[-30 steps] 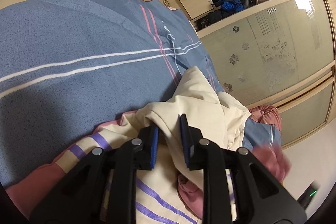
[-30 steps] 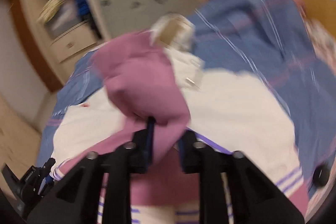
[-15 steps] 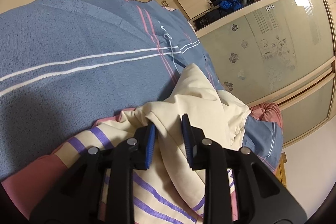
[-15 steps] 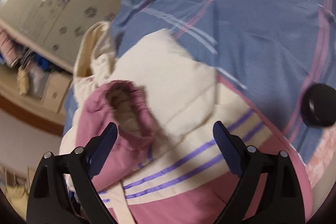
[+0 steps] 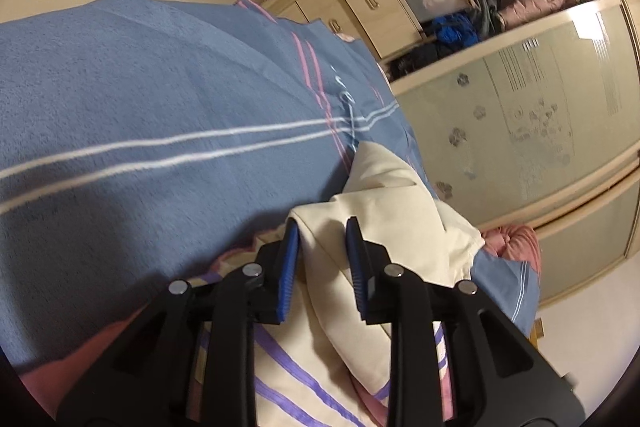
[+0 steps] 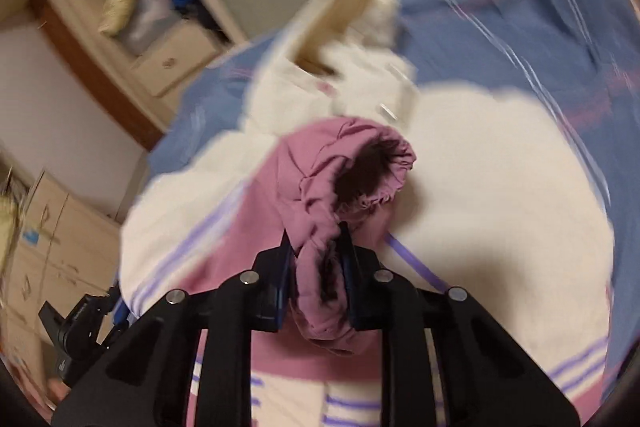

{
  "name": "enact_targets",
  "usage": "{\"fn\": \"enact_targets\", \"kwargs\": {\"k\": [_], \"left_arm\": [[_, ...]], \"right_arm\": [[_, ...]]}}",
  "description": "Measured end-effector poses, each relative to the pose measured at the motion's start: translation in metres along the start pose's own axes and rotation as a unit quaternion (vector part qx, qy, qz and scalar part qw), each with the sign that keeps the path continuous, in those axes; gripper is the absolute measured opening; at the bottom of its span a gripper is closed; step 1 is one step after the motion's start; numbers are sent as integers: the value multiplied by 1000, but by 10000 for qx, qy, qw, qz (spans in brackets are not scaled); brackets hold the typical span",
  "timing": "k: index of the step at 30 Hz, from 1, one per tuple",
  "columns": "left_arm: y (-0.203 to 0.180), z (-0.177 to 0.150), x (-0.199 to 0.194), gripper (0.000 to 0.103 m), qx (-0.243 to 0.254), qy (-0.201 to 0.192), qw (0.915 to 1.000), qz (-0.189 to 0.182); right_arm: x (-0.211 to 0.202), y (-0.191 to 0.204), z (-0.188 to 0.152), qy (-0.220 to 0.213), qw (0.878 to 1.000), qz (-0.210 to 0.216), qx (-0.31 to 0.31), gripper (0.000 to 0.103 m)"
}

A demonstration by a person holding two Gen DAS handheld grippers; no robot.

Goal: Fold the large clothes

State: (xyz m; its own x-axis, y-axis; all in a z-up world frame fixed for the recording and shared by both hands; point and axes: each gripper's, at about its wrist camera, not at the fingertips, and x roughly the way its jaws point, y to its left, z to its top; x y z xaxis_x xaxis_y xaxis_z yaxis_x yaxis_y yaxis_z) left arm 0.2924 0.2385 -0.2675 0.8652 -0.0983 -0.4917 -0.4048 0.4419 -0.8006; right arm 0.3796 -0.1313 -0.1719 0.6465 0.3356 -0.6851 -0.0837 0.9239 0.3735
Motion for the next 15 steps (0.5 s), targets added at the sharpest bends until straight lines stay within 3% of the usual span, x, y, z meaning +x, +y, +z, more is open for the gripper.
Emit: {"fn": "enact_targets", "kwargs": {"k": [2, 5, 7, 8, 10, 13, 15], "left_arm": [[2, 2, -1, 25, -39, -49, 10000, 0], [1, 3, -9, 26, 15, -312, 9993, 222], [6, 8, -19, 40, -35, -620, 9966, 548], [10, 10, -21, 41, -135, -637, 9963, 563], [15, 14, -23, 41, -318, -518, 9974, 374], [-5, 12, -34, 41, 173, -562, 9980, 222], [-34, 3, -43, 41, 914, -673, 9935, 33]], "right_arm": [[1, 21, 9, -211, 9987, -7, -471, 22], [4, 9, 4, 18, 9995, -184, -262, 22], [-2, -22, -8, 86, 9985, -545, 4, 24], [-4, -41, -17, 160, 9967, -779, 156, 30], [-7, -79, -32, 427, 9928, -936, 613, 66], [-35, -126, -50, 296, 9873, -511, 1474, 70], [-66, -135, -52, -256, 9824, -749, 1689, 70]]}}
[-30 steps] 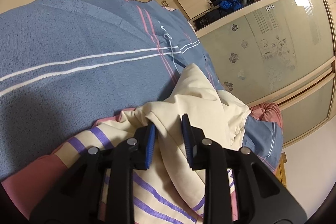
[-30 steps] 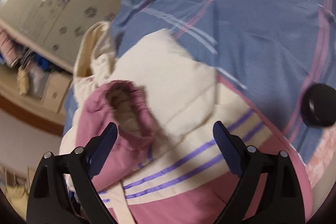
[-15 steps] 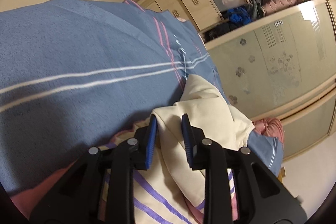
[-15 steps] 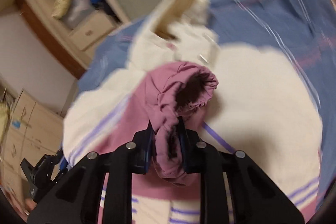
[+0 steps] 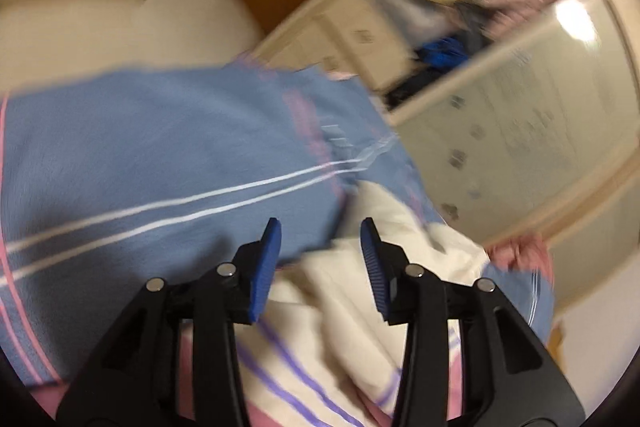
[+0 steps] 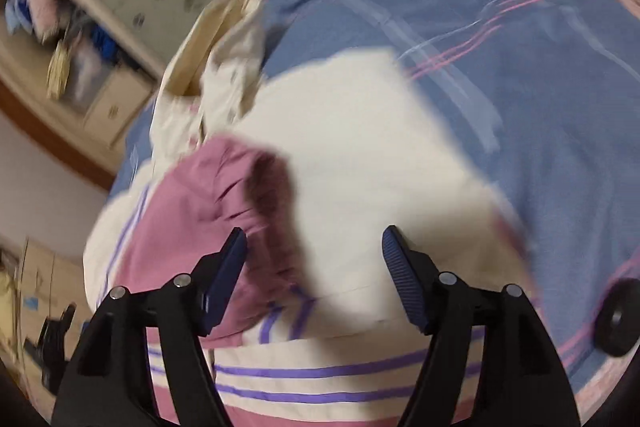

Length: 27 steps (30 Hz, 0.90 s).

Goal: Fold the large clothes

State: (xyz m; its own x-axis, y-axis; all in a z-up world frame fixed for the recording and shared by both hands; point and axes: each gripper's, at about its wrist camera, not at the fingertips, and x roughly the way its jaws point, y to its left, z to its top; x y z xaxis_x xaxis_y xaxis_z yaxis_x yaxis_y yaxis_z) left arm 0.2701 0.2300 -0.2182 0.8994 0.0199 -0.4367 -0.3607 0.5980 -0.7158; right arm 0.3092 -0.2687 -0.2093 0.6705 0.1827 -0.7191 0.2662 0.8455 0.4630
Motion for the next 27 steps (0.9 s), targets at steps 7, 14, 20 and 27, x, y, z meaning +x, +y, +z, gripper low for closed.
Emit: {"fn": "enact_targets", "kwargs": {"k": [7, 14, 20, 27], "left_arm": [[-69, -46, 25, 38, 1537, 1169, 9799, -494], [-60, -53, 60, 36, 1602, 1478, 9759, 57], [-68, -56, 92, 36, 1778, 1294, 9744, 476], [-78, -48, 62, 51, 1721, 1040, 9790, 325]], "right_arm": [[-8, 84, -13, -76, 9871, 238, -1583, 35], [93, 104, -30, 650, 9767, -536, -1972, 32], [130, 116, -11, 631, 9744, -657, -2055, 32], [90, 118, -7, 618, 9679, -77, -2436, 63]]}}
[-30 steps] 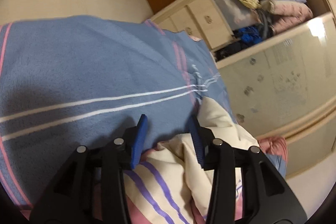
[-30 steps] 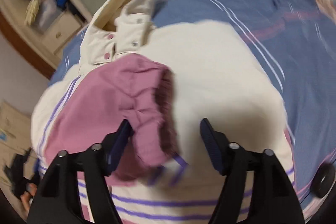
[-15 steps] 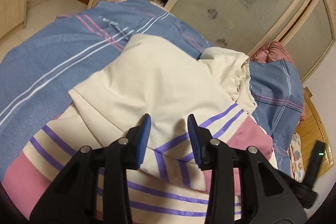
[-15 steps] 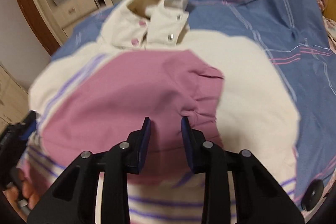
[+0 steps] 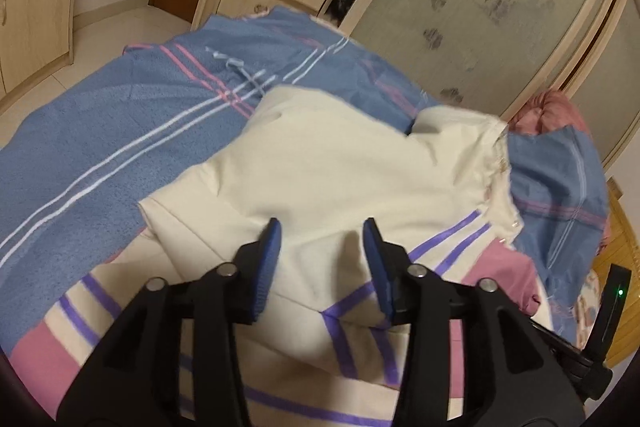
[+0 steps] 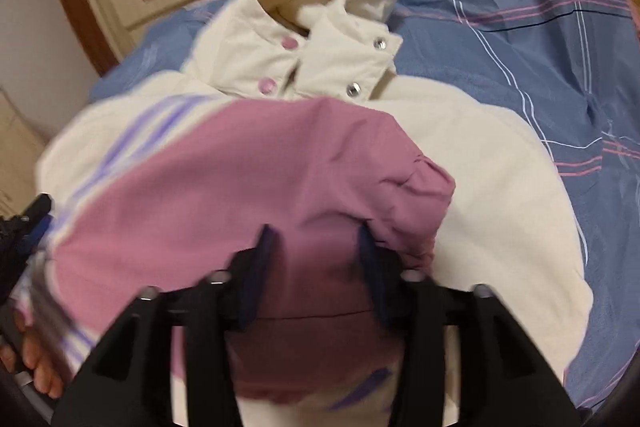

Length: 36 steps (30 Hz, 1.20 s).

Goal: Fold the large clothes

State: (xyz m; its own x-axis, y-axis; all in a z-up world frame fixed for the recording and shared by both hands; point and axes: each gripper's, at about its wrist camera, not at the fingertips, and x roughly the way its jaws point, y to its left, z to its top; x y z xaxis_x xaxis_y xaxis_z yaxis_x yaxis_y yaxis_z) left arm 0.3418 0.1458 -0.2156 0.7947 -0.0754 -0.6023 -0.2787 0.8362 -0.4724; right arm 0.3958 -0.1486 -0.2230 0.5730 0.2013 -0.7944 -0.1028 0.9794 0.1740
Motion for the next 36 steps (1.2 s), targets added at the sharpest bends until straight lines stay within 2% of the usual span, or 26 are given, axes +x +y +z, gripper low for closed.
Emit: {"fn": "enact_targets", "kwargs": {"k": [1, 3, 4, 7, 9, 12, 15, 16, 18, 20, 22, 24, 26, 27, 28, 29, 30, 31, 33, 36], "left_arm": [[-1, -1, -8, 59, 1, -48, 10000, -36], [-6, -6, -20, 68, 46, -65, 9998, -171], [-9, -8, -23, 69, 87, -37, 9996, -250], [-20, -18, -20, 71, 314, 174, 9985, -403], [-26, -22, -17, 72, 469, 187, 9982, -333], [-31, -23, -14, 74, 681, 142, 9974, -182], [-26, -20, -7, 74, 580, 264, 9978, -161], [-24, -19, -5, 74, 537, 313, 9980, -139], [-18, -17, -1, 74, 451, 357, 9983, -93], [-15, -15, 1, 74, 362, 357, 9987, -80], [-14, -15, 2, 75, 320, 359, 9988, -77], [-17, -16, 2, 75, 403, 336, 9986, 6], [-22, -19, 2, 76, 571, 311, 9978, 116], [-24, -20, 2, 76, 633, 309, 9974, 157], [-24, -20, 2, 76, 657, 309, 9972, 174], [-24, -20, 2, 77, 648, 312, 9973, 172], [-23, -20, 1, 77, 627, 316, 9974, 160], [-23, -20, 1, 77, 613, 320, 9975, 150], [-22, -19, 2, 77, 598, 325, 9976, 140], [-22, -20, 4, 79, 632, 334, 9973, 151]], "right_arm": [[-12, -4, 3, -154, 9996, 197, 129, 80], [-39, -12, 17, -624, 9960, 473, 431, 95], [-46, -14, 25, -752, 9944, 543, 512, 100], [-41, -14, 76, -708, 9934, 720, 550, 102], [-23, -12, 109, -578, 9952, 613, 501, 102], [33, -17, 165, -148, 9977, 324, 583, 102], [84, -33, 198, 153, 9939, 310, 1043, 102], [97, -39, 203, 216, 9910, 451, 1243, 102], [122, -52, 209, 276, 9730, 1173, 1968, 102], [129, -50, 213, 99, 9590, 1679, 2280, 102], [133, -31, 223, 133, 9702, 1455, 1932, 102], [142, -8, 229, 343, 9868, 762, 1387, 102], [153, 7, 230, 521, 9936, 37, 1000, 102], [156, 7, 230, 528, 9935, -119, 1002, 96], [156, 6, 228, 537, 9926, -103, 1085, 77], [156, 2, 226, 554, 9911, -36, 1211, 62], [156, -2, 225, 556, 9902, 9, 1283, 29], [152, -6, 222, 545, 9896, 160, 1321, 12], [135, -10, 220, 229, 9911, 377, 1258, 6], [87, -1, 203, -414, 9921, 751, 910, 5]]}}
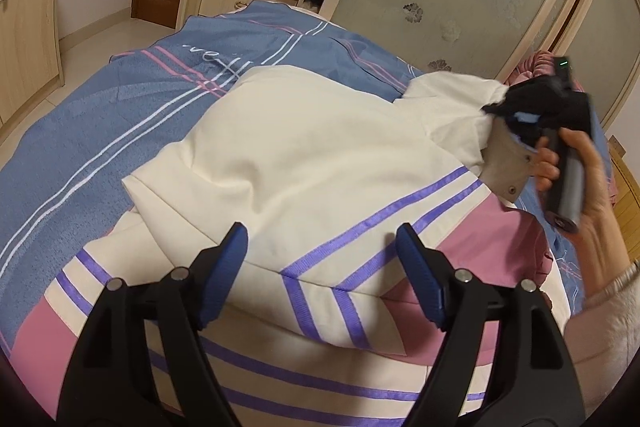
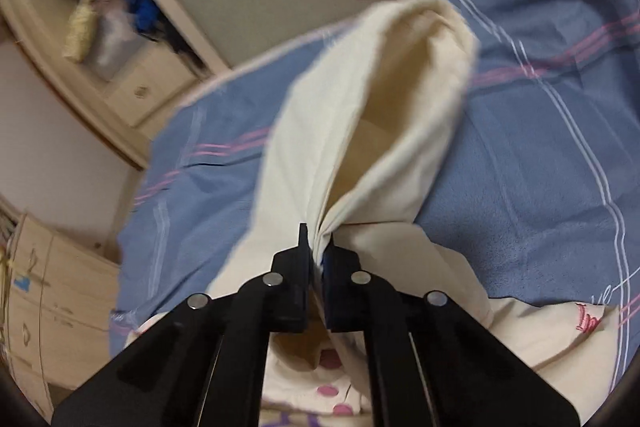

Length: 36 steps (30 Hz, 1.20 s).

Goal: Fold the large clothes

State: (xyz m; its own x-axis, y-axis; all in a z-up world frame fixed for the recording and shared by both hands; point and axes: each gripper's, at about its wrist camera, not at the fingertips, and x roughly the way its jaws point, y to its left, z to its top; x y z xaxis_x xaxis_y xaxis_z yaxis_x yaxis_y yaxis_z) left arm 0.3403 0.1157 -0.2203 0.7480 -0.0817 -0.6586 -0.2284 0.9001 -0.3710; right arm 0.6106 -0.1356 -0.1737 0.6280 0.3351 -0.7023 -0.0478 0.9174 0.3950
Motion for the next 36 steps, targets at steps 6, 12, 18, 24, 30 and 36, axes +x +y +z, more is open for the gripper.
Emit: {"fn": "enact_targets", "kwargs": {"k": [6, 12, 18, 24, 30, 36], "left_arm": [[8, 1, -1, 79, -212, 27, 9997, -137], [21, 2, -5, 79, -526, 44, 9981, -310], [36, 4, -10, 79, -872, 7, 9951, -467], [44, 5, -13, 79, -1058, -57, 9932, -485], [48, 6, -18, 80, -1067, -114, 9936, -356], [56, 9, -28, 80, -1202, -347, 9913, -408]], "right_arm": [[-103, 41, -102, -665, 9809, 640, -1714, 5], [-123, 25, -222, 72, 9567, -227, -2901, 40], [-180, -2, -277, -294, 9375, -681, -3401, 92], [-261, 10, -243, -1654, 9494, 43, -2669, 101], [-237, 43, -191, -1954, 9506, 331, -2389, 100], [-112, 68, -201, 461, 9721, 775, -2167, 65]]}}
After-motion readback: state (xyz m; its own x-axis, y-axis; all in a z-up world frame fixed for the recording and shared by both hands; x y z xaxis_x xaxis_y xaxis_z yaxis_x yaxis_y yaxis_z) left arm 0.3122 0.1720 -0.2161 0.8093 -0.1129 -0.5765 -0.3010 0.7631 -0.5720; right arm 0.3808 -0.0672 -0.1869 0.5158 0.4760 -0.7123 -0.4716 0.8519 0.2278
